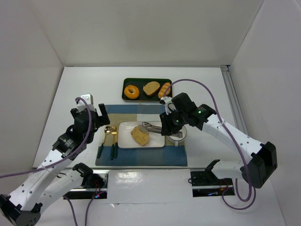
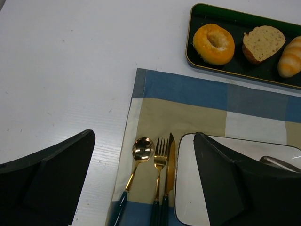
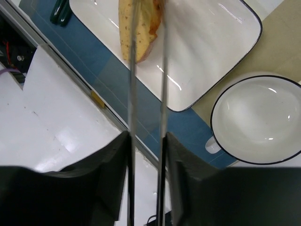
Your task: Place the bread
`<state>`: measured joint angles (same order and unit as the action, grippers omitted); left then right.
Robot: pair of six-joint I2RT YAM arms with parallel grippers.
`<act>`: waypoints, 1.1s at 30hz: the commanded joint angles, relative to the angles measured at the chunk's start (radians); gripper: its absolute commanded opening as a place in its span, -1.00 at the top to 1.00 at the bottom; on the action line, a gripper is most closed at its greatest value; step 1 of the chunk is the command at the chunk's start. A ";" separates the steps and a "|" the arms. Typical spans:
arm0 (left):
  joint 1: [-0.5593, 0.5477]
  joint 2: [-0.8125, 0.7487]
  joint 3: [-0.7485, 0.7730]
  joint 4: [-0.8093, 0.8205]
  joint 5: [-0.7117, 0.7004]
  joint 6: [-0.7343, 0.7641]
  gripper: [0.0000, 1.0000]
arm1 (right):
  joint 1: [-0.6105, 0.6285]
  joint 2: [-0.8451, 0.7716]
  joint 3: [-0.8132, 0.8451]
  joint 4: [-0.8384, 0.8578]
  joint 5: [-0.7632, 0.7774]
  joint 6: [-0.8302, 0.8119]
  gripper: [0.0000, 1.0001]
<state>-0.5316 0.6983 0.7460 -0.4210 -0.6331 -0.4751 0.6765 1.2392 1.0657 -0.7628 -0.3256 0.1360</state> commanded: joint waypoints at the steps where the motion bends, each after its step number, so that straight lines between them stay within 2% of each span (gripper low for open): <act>1: 0.005 -0.002 -0.011 0.050 -0.008 0.012 -1.00 | 0.009 -0.003 -0.004 0.056 0.011 0.004 0.08; 4: 0.005 -0.011 -0.011 0.050 -0.008 0.021 -1.00 | 0.009 -0.003 -0.004 0.065 0.011 0.004 0.01; 11: 0.005 -0.011 -0.011 0.050 0.001 0.021 -1.00 | 0.009 -0.003 -0.013 0.097 0.042 0.031 0.01; 19: 0.005 -0.011 -0.011 0.050 0.010 0.030 -1.00 | 0.009 0.011 0.045 0.158 0.210 0.051 0.01; 28: 0.005 -0.020 -0.011 0.050 0.039 0.030 -1.00 | -0.138 0.190 0.259 0.224 0.312 0.040 0.01; 33: 0.005 -0.020 -0.011 0.050 0.049 0.021 -1.00 | -0.233 0.275 0.358 0.257 0.456 0.040 0.01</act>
<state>-0.5312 0.6899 0.7456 -0.4099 -0.5991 -0.4694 0.4892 1.4868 1.3445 -0.5831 0.0128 0.1780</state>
